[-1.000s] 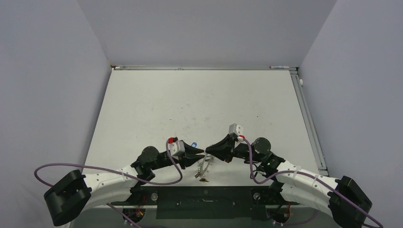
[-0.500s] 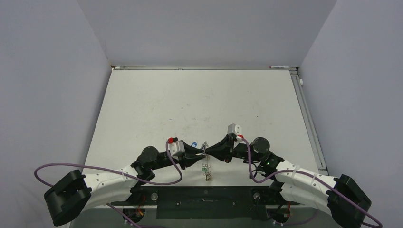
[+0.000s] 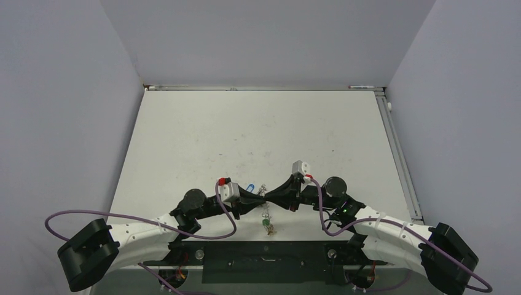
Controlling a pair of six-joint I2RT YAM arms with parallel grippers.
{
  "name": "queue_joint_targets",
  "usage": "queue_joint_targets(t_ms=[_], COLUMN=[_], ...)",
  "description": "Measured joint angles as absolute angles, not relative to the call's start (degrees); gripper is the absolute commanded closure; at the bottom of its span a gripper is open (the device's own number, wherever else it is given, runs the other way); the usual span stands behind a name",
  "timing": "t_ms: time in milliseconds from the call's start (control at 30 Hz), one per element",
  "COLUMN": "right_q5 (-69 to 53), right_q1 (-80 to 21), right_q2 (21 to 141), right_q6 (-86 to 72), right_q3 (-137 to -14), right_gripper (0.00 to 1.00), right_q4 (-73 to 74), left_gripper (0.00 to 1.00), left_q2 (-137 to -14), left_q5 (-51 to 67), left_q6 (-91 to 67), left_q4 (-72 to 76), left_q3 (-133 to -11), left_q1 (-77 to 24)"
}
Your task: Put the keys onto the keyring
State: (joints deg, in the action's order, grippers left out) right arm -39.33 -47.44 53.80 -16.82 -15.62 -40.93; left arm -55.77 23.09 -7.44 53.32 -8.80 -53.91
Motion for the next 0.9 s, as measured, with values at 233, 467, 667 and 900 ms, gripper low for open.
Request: queue_joint_targets(t_ms=[233,467,667,900], right_q5=[-40.73,-40.71,-39.35,-37.67], right_q1=[-47.66,-47.68,-47.72,-46.76], right_q2=[54.28,54.52,54.35,50.35], right_q6=[-16.93,-17.65,-17.63,-16.05], right_q3=[-15.64,-15.64,-15.68,-15.68], right_gripper=[0.95,0.65,0.49,0.51], right_q4=[-41.54,-41.65,-42.3,-39.81], left_gripper=[1.0,1.0,1.0,1.0], left_q2=[-56.03,-56.66,-56.84,-54.89], left_q5=[23.42,24.1,24.03,23.77], left_q6=[-7.97,-8.84,-9.45,-9.76], left_q4=[53.32,53.6,53.76,53.71], left_q3=[-8.8,-8.8,-8.8,-8.75], left_q1=[-53.89,-53.91,-53.91,-53.91])
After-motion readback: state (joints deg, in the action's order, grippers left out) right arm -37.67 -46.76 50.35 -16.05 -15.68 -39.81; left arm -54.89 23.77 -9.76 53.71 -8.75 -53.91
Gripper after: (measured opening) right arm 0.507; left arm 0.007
